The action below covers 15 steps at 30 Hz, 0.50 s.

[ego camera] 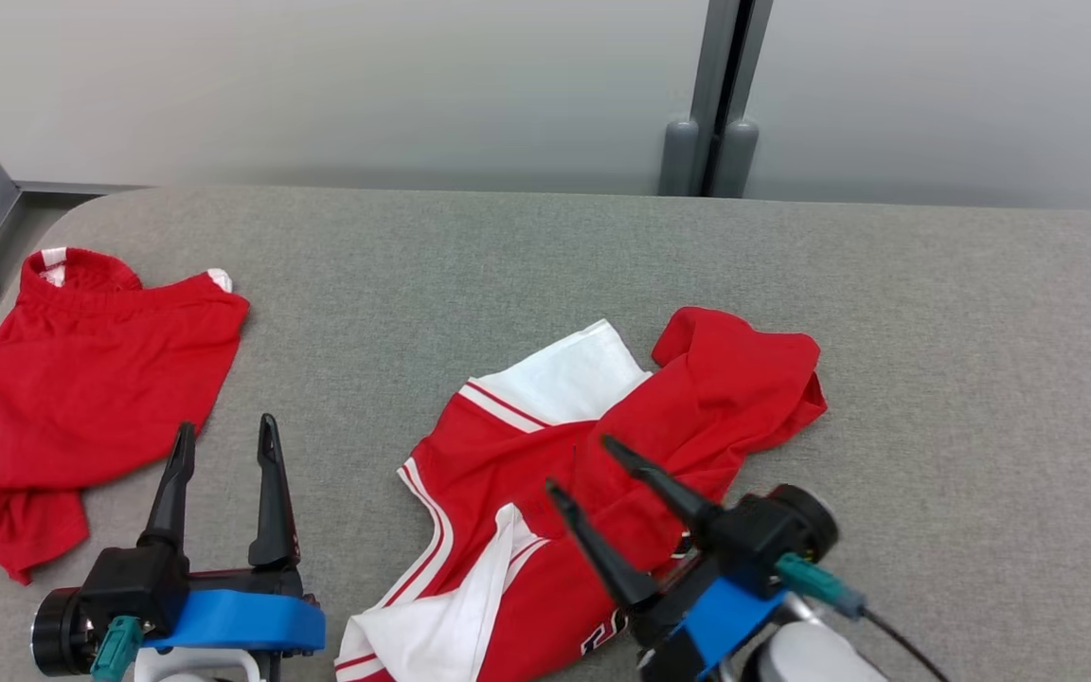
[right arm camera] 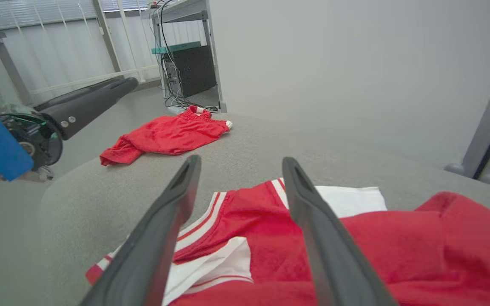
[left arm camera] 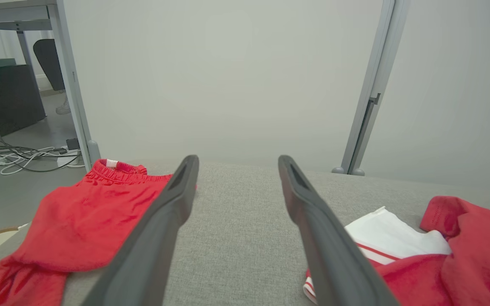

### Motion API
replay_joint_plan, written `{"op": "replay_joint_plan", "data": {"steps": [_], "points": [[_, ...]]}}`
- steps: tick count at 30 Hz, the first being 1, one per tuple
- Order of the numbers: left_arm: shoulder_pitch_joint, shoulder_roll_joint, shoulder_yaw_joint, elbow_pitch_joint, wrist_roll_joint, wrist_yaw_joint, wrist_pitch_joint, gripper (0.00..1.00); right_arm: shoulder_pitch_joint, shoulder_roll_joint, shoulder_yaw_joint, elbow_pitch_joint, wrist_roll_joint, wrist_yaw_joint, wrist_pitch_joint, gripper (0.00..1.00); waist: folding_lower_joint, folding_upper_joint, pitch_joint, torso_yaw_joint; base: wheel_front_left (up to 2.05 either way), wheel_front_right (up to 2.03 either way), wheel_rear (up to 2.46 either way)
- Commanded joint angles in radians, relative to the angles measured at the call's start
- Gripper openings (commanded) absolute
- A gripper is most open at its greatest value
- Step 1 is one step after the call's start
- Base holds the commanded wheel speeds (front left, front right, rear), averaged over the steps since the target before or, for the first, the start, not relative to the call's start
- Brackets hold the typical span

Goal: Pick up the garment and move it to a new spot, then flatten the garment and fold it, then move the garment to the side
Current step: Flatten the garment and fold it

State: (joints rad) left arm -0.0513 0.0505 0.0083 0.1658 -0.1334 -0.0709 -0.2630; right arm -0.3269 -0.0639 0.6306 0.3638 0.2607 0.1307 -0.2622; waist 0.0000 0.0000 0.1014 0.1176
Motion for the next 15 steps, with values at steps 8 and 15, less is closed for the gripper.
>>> {"op": "replay_joint_plan", "data": {"steps": [8, 15], "points": [[0.033, 0.0, 0.027, -0.004, 0.022, -0.009, -0.003, 1.0, 0.162, -0.02, -0.337, -0.116, -0.074, 0.0, -0.004, 1.0, 0.0, 0.0, -0.029, -0.064, 0.0, 0.0, 0.0], [0.042, 0.0, 0.04, 0.005, 0.031, -0.013, -0.003, 1.0, 0.26, 0.003, -0.473, -0.134, -0.114, 0.0, -0.004, 1.0, 0.0, 0.0, -0.032, -0.093, 0.0, 0.0, 0.0]]}}
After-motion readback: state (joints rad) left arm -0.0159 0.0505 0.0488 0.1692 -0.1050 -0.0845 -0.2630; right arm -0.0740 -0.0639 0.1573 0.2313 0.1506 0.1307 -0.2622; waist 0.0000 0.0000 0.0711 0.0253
